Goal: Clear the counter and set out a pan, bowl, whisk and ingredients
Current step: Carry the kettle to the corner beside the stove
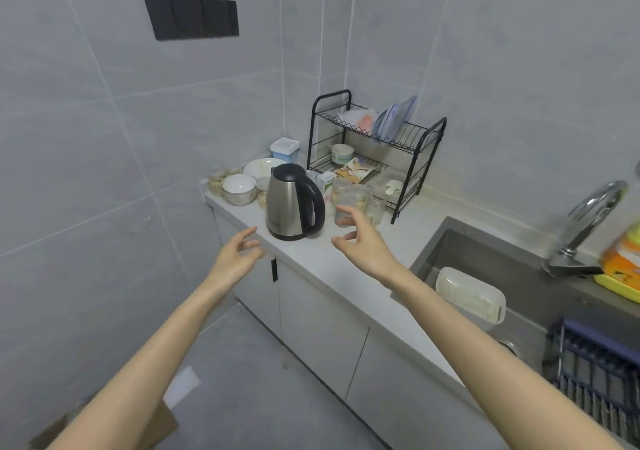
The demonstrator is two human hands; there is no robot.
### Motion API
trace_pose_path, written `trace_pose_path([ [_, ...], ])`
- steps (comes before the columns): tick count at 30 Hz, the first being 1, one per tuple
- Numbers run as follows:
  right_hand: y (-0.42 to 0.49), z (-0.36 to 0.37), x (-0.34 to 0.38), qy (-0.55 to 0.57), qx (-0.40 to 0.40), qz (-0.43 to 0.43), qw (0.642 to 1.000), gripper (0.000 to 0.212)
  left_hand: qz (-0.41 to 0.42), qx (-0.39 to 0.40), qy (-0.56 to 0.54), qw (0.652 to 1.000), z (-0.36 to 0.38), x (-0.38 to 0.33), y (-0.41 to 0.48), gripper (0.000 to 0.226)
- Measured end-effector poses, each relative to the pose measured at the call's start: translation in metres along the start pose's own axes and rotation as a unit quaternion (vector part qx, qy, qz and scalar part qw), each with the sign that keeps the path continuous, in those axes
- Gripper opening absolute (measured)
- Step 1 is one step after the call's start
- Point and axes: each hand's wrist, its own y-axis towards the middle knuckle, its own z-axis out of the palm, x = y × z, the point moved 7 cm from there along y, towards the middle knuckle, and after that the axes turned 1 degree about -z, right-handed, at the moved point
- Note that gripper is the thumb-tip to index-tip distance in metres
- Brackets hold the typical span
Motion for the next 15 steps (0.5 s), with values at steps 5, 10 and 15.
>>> trace_pose_path([
  [5,0.082,0.019,-0.028,0.004,-0.002,0.001,1.000,0.061,-0.013,0.025,0.006,1.000,-0.001,0.010,0.088,0.065],
  [10,0.164,0.044,-0.070,-0.032,-0.023,0.008,0.999,0.067,-0.009,0.064,0.012,0.998,0.004,0.018,0.187,0.095],
  [15,0.233,0.070,-0.095,-0.051,-0.038,0.020,0.998,0.069,0.006,0.131,0.063,0.989,0.008,0.015,0.285,0.118],
])
